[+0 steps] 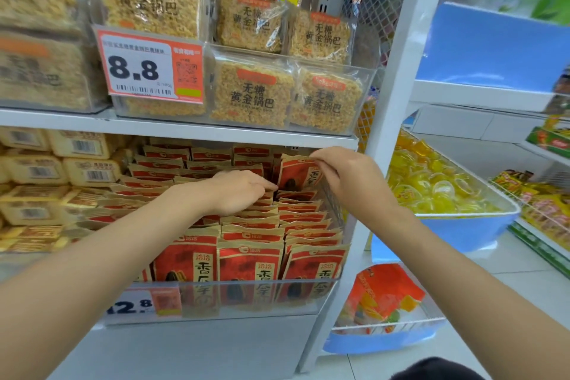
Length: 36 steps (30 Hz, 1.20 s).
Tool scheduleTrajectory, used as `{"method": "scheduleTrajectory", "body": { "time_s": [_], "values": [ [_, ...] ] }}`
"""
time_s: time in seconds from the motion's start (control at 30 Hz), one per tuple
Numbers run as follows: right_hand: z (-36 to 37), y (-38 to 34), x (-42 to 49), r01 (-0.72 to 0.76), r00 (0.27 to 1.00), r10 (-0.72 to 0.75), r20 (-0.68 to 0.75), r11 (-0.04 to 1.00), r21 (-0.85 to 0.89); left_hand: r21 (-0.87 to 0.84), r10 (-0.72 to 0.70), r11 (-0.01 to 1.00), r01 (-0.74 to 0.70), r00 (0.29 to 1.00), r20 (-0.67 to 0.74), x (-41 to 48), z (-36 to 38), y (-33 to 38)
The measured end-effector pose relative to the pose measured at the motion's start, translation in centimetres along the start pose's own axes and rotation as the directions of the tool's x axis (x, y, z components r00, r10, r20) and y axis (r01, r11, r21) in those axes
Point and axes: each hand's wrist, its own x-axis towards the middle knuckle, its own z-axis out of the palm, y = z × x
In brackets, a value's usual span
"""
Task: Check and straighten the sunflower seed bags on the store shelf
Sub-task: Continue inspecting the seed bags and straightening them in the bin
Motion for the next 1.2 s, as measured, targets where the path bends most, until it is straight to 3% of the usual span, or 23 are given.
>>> {"method": "scheduleTrajectory", "body": {
  "time_s": [0.07, 0.17, 0.27, 0.37, 0.43, 0.5, 0.57, 0.6, 0.63, 0.73, 0.77, 0.87, 0.97, 1.07, 1.2],
  "values": [
    [-1.5, -0.3, -0.1, 0.054, 0.994, -0.056, -0.091, 0.998, -0.022, -0.178, 0.017, 0.983, -0.041, 0.991, -0.135, -0.5, -0.3, -0.5],
    [-3.8, -1.4, 1.1, 0.055, 0.972, -0.048, -0.229, 0.998, 0.024, -0.398, -0.055, 0.910, -0.111, 0.922, -0.382, -1.8, -1.3, -0.6],
    [-4.9, -3.7, 2.8, 0.018, 0.960, 0.032, -0.277, 0.984, 0.177, -0.521, -0.007, 0.822, -0.230, 0.911, -0.413, -2.9, -1.6, -0.1],
    [-4.3, -6.0, 3.8, -0.089, 0.929, 0.219, -0.299, 0.915, 0.394, -0.585, 0.005, 0.757, -0.290, 0.899, -0.439, -3.4, -0.4, 0.2],
    [-3.7, -7.1, 4.0, -0.181, 0.879, 0.400, -0.260, 0.784, 0.594, -0.577, -0.051, 0.748, -0.327, 0.839, -0.542, -3.8, 0.2, 0.3],
    [-3.0, -8.2, 4.1, -0.252, 0.808, 0.573, -0.139, 0.548, 0.797, -0.600, -0.095, 0.706, -0.376, 0.789, -0.607, -4.2, 0.5, 0.3],
    [-2.5, -8.9, 4.1, -0.287, 0.732, 0.681, 0.038, 0.257, 0.923, -0.637, -0.114, 0.667, -0.386, 0.792, -0.599, -4.6, 0.7, 0.4],
    [-2.1, -9.3, 3.8, -0.311, 0.712, 0.692, 0.122, 0.154, 0.938, -0.656, -0.117, 0.653, -0.379, 0.805, -0.582, -4.8, 0.8, 0.4],
    [-1.5, -9.4, 3.5, -0.348, 0.714, 0.679, 0.172, 0.131, 0.928, -0.673, -0.116, 0.644, -0.363, 0.823, -0.556, -4.9, 1.0, 0.3],
    [0.6, -9.5, 1.9, -0.436, 0.749, 0.644, 0.155, 0.303, 0.847, -0.704, -0.087, 0.652, -0.282, 0.894, -0.439, -5.6, 1.7, -0.3],
    [0.9, -9.4, 1.6, -0.430, 0.747, 0.651, 0.136, 0.316, 0.846, -0.710, -0.077, 0.655, -0.259, 0.912, -0.404, -5.9, 1.8, -0.5],
    [0.9, -8.9, 1.7, -0.431, 0.734, 0.661, 0.156, 0.276, 0.859, -0.696, -0.079, 0.674, -0.248, 0.913, -0.401, -5.9, 1.3, -0.4],
    [0.2, -9.1, 1.7, -0.432, 0.770, 0.583, 0.259, 0.178, 0.884, -0.721, -0.149, 0.620, -0.310, 0.855, -0.496, -5.6, 0.8, 0.4],
    [0.1, -10.0, 1.0, -0.441, 0.826, 0.476, 0.302, 0.213, 0.872, -0.727, -0.213, 0.595, -0.343, 0.805, -0.554, -5.4, 1.1, 0.8],
    [-0.2, -10.2, 0.3, -0.432, 0.842, 0.446, 0.302, 0.223, 0.874, -0.747, -0.230, 0.570, -0.342, 0.807, -0.545, -5.9, 1.7, 1.0]
  ]
}}
